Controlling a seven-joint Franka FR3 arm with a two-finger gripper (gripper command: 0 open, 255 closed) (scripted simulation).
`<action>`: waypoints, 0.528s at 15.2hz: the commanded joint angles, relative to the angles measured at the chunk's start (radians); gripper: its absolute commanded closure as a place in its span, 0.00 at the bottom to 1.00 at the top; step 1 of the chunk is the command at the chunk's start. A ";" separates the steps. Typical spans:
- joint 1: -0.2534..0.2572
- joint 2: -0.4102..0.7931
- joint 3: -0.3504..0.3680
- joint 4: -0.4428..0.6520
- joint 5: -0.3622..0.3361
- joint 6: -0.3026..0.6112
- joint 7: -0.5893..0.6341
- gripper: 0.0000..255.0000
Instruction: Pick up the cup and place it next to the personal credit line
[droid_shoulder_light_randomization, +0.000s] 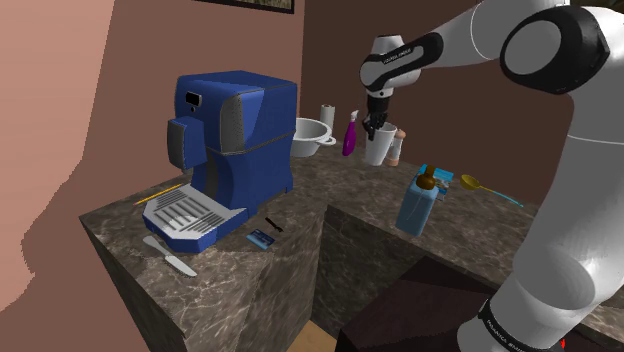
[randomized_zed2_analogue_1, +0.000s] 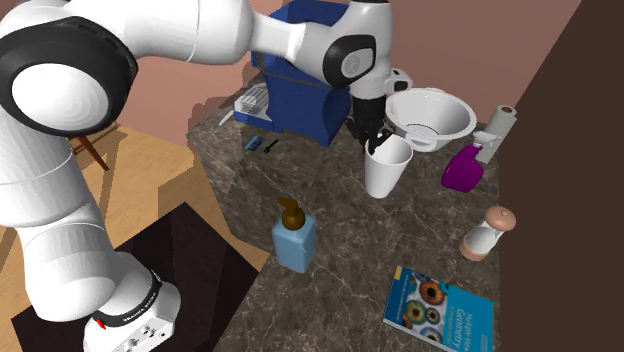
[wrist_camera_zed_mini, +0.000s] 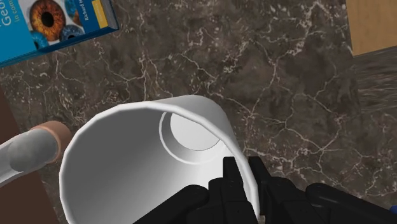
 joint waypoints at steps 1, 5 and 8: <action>0.000 -0.009 0.000 0.016 0.001 -0.024 -0.004 1.00; 0.000 -0.020 0.000 0.055 0.002 -0.074 -0.009 1.00; 0.000 -0.026 0.000 0.087 0.003 -0.112 -0.013 1.00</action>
